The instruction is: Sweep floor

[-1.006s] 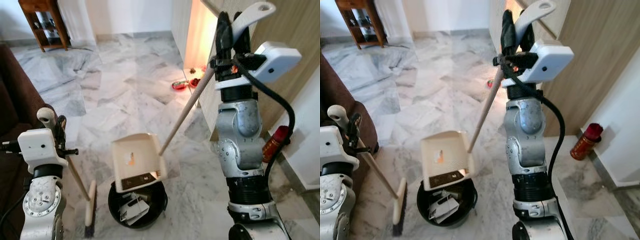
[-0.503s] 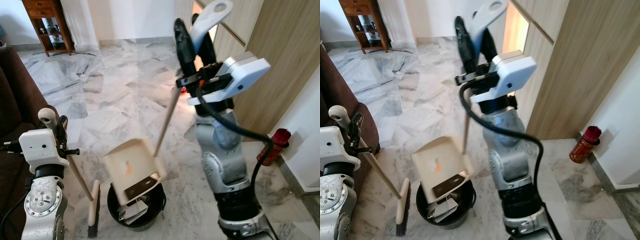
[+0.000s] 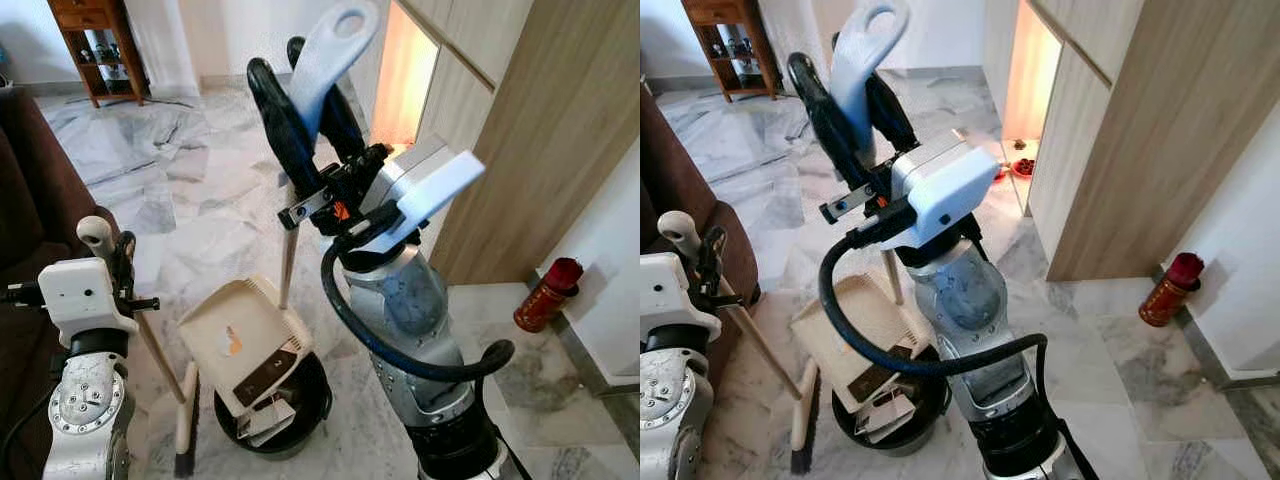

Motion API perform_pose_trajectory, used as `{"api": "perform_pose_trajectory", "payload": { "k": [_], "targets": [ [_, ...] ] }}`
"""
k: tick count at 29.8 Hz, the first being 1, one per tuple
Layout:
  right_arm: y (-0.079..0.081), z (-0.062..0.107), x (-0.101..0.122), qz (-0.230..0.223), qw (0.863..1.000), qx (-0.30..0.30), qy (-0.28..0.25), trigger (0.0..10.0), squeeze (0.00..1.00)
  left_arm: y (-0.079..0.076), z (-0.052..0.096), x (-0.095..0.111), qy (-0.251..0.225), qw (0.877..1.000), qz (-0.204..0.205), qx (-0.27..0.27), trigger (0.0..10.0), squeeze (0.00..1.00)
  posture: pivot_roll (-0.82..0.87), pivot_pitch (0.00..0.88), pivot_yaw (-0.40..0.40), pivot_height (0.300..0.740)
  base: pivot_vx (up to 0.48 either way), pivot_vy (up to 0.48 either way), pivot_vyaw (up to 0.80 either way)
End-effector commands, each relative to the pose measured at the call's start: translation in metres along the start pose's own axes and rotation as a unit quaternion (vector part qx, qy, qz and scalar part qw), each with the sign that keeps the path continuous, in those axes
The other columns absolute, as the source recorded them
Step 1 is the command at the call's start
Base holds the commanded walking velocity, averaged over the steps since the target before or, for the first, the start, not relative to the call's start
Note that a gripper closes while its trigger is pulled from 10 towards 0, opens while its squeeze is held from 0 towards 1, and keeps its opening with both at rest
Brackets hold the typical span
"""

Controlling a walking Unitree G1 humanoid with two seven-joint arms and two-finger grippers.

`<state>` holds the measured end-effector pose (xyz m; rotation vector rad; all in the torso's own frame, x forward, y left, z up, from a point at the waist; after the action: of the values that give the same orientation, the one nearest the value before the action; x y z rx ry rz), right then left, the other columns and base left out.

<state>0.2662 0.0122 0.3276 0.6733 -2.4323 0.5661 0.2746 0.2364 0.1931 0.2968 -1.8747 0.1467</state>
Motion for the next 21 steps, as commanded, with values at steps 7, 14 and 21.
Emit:
{"api": "perform_pose_trajectory", "payload": {
  "k": [7, 14, 21],
  "targets": [
    [0.015, -0.004, 0.026, 0.023, 0.998, 0.03, -0.055, 10.0, 0.0, 0.001, 0.0, 0.013, -0.032, 0.999, -0.002, -0.002, 10.0, 0.0, 0.06, 0.077, 0.013, 0.74, 0.0, 0.0, 0.0],
    [0.017, -0.003, 0.026, 0.043, 0.997, 0.034, -0.057, 10.0, 0.0, 0.0, 0.0, 0.013, -0.032, 0.999, -0.001, -0.003, 10.0, 0.0, 0.06, 0.08, 0.012, 0.74, 0.0, 0.0, 0.0],
    [0.021, 0.0, 0.024, 0.085, 0.993, 0.05, -0.06, 10.0, 0.0, -0.001, 0.0, 0.013, -0.031, 1.0, 0.0, -0.004, 10.0, 0.0, 0.06, 0.081, 0.012, 0.74, 0.0, 0.0, 0.0]
  ]
}}
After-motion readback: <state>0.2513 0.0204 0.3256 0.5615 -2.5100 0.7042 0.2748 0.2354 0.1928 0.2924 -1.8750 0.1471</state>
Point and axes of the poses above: a point about 5 cm out from each wrist's last joint towards the gripper, its own z axis pointing back from the gripper into the wrist, its own x axis along the axis of the wrist's last joint, y = z × x, the point moved 4 cm from there along -z, pointing out of the wrist towards the gripper, and after that the axes turned 3 degrees about z, right-handed, at the moved point
